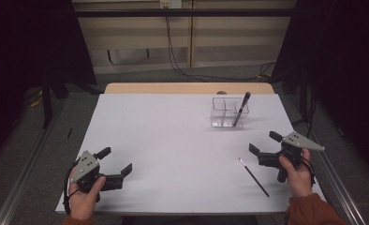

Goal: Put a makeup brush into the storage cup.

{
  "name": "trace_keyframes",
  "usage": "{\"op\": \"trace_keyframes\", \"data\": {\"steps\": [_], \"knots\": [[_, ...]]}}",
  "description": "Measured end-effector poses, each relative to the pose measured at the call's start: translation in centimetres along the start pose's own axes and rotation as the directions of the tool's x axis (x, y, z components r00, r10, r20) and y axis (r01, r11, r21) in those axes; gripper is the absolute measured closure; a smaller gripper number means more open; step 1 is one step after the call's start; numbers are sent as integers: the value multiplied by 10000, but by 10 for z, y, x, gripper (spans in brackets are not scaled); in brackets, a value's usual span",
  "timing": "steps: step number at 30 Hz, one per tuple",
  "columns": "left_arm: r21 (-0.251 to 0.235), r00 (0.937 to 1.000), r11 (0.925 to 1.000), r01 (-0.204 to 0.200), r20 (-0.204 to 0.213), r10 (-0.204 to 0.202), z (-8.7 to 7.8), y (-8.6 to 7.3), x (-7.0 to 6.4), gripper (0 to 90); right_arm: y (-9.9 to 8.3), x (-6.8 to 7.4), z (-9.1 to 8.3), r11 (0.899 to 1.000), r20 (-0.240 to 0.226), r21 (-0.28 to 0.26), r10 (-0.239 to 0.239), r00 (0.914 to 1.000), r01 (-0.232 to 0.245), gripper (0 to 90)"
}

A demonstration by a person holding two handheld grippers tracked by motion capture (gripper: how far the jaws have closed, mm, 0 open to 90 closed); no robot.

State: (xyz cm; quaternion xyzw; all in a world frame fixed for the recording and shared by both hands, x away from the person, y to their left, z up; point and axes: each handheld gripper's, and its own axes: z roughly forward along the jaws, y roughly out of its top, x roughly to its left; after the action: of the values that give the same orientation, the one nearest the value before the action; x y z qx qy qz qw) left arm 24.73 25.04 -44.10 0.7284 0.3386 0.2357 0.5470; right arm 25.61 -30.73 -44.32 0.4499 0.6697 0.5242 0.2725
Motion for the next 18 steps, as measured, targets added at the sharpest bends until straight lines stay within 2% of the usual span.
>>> {"op": "trace_keyframes", "data": {"steps": [18], "knots": [[-40,10000,10000,24,30,-24,-7,-2,-1,30,-15,10,-23,9999,-120,-8,-140,9998,140,0]]}}
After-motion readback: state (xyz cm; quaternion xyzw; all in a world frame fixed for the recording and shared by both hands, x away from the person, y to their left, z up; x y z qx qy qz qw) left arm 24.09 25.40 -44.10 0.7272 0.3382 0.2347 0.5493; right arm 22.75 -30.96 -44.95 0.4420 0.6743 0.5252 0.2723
